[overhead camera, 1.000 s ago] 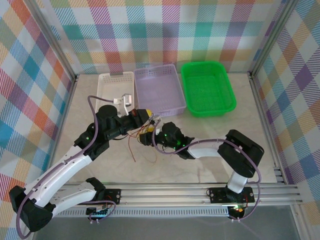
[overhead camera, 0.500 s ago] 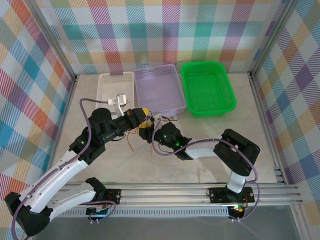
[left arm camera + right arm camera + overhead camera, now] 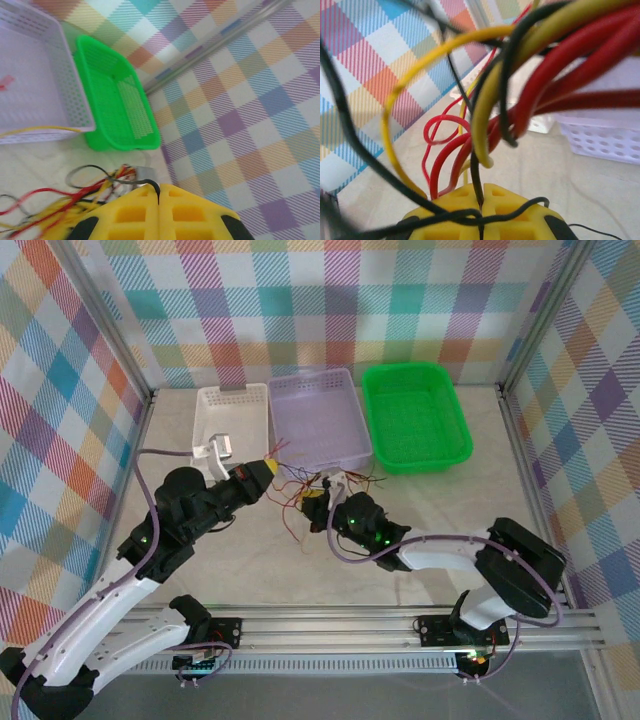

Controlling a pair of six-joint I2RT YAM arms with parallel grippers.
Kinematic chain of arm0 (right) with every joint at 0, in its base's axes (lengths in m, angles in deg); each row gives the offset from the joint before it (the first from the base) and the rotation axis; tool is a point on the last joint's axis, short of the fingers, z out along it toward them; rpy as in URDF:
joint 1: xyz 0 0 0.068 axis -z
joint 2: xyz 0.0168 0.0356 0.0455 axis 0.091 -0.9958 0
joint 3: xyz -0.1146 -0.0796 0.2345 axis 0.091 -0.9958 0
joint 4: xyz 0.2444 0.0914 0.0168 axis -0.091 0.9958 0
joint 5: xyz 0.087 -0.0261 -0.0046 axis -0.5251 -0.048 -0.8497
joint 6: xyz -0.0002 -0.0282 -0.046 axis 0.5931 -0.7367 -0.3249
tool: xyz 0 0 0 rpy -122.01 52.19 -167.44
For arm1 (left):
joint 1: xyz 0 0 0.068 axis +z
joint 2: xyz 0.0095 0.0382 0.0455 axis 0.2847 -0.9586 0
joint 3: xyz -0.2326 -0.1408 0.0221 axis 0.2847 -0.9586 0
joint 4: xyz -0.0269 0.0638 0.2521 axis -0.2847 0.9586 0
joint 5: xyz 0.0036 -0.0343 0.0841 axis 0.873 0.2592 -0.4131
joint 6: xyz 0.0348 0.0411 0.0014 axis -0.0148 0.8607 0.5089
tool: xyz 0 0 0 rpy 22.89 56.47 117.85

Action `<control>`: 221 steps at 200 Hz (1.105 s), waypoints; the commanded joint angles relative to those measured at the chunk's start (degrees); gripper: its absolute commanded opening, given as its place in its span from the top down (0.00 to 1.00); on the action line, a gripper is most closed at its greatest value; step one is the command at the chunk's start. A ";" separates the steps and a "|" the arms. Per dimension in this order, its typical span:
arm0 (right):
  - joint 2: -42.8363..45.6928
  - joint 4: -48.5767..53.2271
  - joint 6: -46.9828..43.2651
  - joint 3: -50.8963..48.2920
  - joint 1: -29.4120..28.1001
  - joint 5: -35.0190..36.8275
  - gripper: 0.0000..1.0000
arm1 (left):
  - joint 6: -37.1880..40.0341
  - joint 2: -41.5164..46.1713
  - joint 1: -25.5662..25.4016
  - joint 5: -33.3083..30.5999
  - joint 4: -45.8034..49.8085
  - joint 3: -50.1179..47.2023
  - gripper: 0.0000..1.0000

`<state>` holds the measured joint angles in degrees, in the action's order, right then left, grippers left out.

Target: Untangle the cables

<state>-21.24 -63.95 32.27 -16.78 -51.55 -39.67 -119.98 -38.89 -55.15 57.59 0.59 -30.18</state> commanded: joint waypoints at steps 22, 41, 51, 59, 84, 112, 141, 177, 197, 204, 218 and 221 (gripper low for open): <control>10.97 15.50 0.33 -5.03 3.70 2.00 1.00 | 7.17 1.19 -0.46 -10.74 13.24 6.98 1.00; 16.96 19.69 0.76 -8.10 6.76 -0.18 1.00 | 8.98 0.97 -0.09 -13.54 16.52 8.85 1.00; 20.70 21.62 0.91 -9.60 8.44 -1.46 1.00 | 9.78 0.91 0.07 -14.41 17.39 9.42 1.00; 23.50 23.51 0.91 -10.47 9.68 -2.09 1.00 | 10.33 0.96 0.29 -14.96 17.85 9.75 1.00; 31.03 30.59 0.34 -11.61 13.21 -3.68 1.00 | 12.14 0.79 0.90 -16.62 19.13 11.30 1.00; 35.49 38.99 0.99 -11.70 17.23 -3.92 1.00 | 15.27 0.66 1.43 -18.82 21.19 15.29 1.00; 37.55 44.00 3.34 -12.36 22.32 -4.95 1.00 | 20.13 0.68 1.61 -22.31 23.98 20.67 1.00; 38.25 45.62 4.75 -13.14 26.92 -7.50 1.00 | 23.99 0.78 1.70 -26.47 26.31 23.86 1.00; 37.97 44.41 3.87 -13.20 27.33 -8.93 1.00 | 23.07 0.07 1.70 -24.66 25.88 23.37 1.00; 37.71 44.12 3.82 -12.95 27.42 -9.43 1.00 | 22.45 -0.30 1.76 -23.79 25.55 22.93 1.00; 36.88 43.67 3.67 -12.27 27.50 -10.49 1.00 | 20.86 -1.16 1.80 -21.75 24.52 21.94 1.00; 36.73 43.46 3.59 -12.20 27.51 -10.98 1.00 | 20.61 -1.34 1.72 -21.18 24.21 21.67 1.00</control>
<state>16.20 -19.45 35.59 -30.18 -24.36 -47.86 -98.65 -37.99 -53.73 34.68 25.86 -6.99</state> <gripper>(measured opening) 0.073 0.042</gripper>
